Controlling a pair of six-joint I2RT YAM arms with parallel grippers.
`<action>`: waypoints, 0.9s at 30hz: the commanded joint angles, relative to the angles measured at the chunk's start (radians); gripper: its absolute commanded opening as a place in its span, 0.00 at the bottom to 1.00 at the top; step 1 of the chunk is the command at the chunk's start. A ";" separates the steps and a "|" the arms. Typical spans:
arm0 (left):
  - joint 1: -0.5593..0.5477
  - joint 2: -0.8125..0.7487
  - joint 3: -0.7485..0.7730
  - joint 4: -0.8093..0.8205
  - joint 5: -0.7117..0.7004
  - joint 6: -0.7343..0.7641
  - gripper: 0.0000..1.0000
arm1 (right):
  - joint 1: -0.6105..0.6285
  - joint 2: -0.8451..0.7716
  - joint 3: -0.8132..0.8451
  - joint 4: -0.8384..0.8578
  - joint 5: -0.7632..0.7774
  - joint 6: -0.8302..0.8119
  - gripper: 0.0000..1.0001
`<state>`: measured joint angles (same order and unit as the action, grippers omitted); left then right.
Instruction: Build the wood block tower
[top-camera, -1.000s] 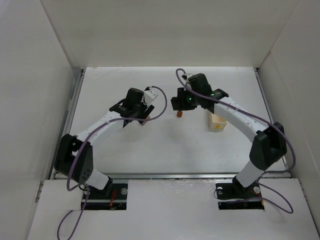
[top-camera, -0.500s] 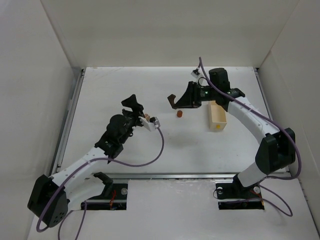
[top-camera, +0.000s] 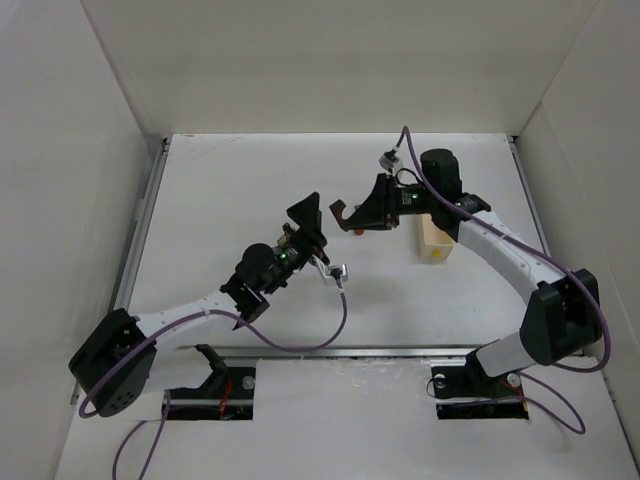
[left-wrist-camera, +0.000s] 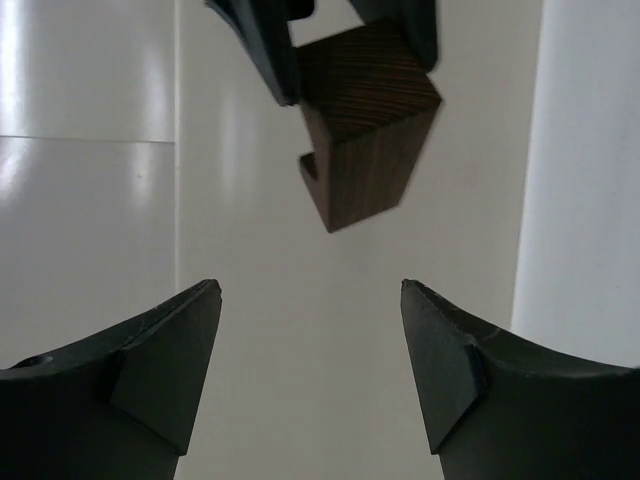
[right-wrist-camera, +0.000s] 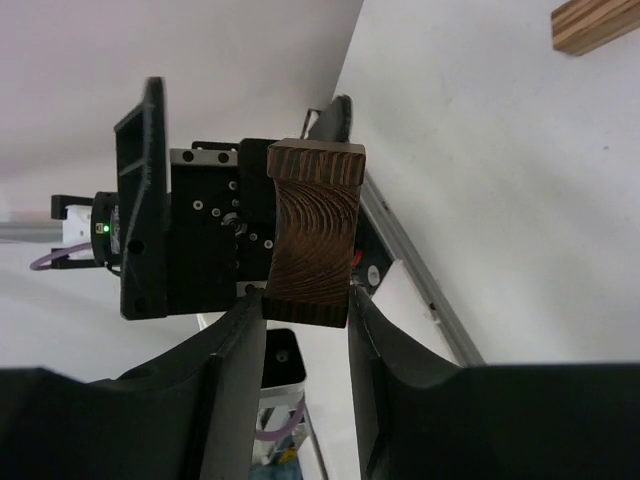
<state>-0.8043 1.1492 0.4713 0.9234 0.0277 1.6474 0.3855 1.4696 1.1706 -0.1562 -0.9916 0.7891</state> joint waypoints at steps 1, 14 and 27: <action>-0.010 0.007 -0.008 0.237 0.023 0.052 0.68 | 0.019 -0.060 -0.028 0.150 -0.029 0.087 0.00; -0.087 0.152 -0.100 0.654 -0.075 0.152 0.61 | 0.049 -0.133 -0.172 0.546 0.021 0.432 0.00; -0.105 0.066 -0.146 0.695 -0.118 0.143 0.59 | 0.047 -0.124 -0.181 0.486 0.042 0.394 0.00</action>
<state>-0.9035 1.2877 0.3523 1.2758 -0.0731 1.7977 0.4332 1.3655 0.9844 0.2798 -0.9596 1.1934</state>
